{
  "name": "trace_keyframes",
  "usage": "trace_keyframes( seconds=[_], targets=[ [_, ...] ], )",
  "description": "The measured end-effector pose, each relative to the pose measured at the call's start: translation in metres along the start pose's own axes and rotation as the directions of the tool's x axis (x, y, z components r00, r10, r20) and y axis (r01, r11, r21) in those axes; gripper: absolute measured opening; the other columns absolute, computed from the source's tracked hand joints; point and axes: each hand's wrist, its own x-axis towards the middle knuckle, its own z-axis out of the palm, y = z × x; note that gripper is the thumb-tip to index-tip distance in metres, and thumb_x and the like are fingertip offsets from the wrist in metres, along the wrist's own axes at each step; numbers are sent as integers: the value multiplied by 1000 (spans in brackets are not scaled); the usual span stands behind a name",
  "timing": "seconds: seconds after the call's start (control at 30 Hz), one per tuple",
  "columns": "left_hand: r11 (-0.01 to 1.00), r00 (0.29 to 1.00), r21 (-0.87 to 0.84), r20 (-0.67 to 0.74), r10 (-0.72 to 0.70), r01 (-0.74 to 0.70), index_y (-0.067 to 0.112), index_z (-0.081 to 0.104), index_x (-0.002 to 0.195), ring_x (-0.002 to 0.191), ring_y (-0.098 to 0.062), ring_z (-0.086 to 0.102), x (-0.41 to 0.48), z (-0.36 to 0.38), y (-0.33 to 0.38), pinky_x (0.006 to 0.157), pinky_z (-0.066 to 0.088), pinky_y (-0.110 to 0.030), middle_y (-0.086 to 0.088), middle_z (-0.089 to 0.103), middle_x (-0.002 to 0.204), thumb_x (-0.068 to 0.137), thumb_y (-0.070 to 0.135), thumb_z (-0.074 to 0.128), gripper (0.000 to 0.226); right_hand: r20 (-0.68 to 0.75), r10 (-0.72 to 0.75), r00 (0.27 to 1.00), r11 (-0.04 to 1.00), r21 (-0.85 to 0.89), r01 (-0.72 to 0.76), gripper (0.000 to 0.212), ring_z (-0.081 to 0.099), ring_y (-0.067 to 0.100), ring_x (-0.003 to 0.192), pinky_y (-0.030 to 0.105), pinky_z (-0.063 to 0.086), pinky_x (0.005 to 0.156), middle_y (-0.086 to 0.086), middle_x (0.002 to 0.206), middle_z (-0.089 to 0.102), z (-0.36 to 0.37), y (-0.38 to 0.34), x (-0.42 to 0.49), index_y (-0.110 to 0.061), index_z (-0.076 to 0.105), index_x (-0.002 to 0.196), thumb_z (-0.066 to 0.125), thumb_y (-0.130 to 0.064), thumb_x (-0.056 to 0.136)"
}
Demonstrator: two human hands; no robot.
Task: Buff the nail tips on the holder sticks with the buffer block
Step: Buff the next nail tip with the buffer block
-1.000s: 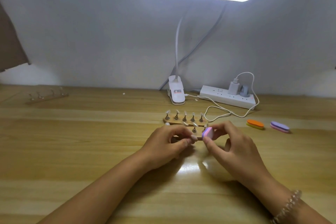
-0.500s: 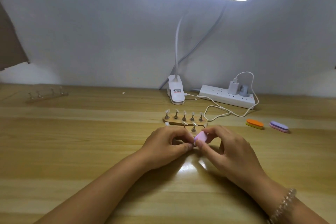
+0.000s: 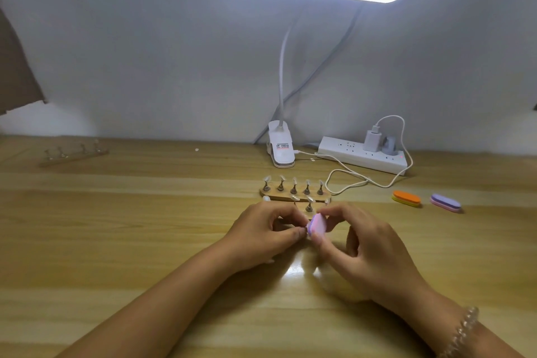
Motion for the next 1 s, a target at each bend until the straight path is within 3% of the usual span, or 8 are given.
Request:
trace_keyframes(
  seconds=[0.13,0.23,0.33,0.47,0.63,0.77,0.9,1.0],
  targets=[
    [999,1000,27,11,20,-20,17,75,97,56,8,53,1,-1,1,49,37,-10,8,73,91,91,9,67,14,11,-9,1000,999,-40,9,28,51,-10,68,18,35,56,-19,93,62,0,-1,3,-35,62,105,66,-49,81],
    [998,999,48,15,36,-37,17,76,97,57,10,53,1,-1,1,49,35,-7,10,71,88,90,9,68,13,-4,1,1000,998,-68,-1,30,49,-11,67,19,37,57,-21,93,62,-1,0,2,-35,63,107,66,-50,81],
    [997,998,54,17,55,-56,17,76,94,73,5,60,0,-1,0,62,42,-16,13,71,87,88,8,69,14,63,-55,997,994,-87,60,32,50,-7,65,18,36,52,-21,93,60,-1,-6,-2,-37,60,103,61,-55,77],
    [996,999,68,16,50,-51,26,76,91,73,6,60,1,-1,-1,66,44,-21,19,68,82,88,11,71,16,-10,40,999,998,-54,-40,25,48,-8,63,23,36,58,-20,92,62,-1,1,4,-34,60,98,66,-51,81],
    [999,999,25,19,45,-45,21,77,93,91,-10,69,2,-1,-3,80,54,-35,10,74,93,82,18,67,15,49,-42,998,995,-93,47,27,48,-9,64,16,32,52,-20,93,60,0,-4,-2,-36,59,99,59,-55,79],
    [998,999,44,10,50,-50,23,78,95,95,-12,70,2,-1,-4,89,56,-44,6,75,95,86,15,73,13,3,47,999,996,-71,-46,22,50,-4,67,21,34,59,-20,93,61,-1,3,4,-36,61,97,65,-52,83],
    [998,998,27,10,57,-57,17,78,97,99,-14,70,1,-1,-3,91,54,-46,3,75,99,82,18,68,18,51,-37,998,993,-108,42,26,48,-5,63,19,36,53,-20,94,59,0,-4,-2,-36,59,99,60,-53,80],
    [997,998,47,5,63,-64,17,78,97,98,-13,70,3,0,-3,91,54,-44,3,75,99,87,9,70,15,33,6,999,997,-78,-4,24,48,-7,65,20,35,56,-20,94,60,-1,-2,1,-37,60,99,62,-52,81]
  ],
)
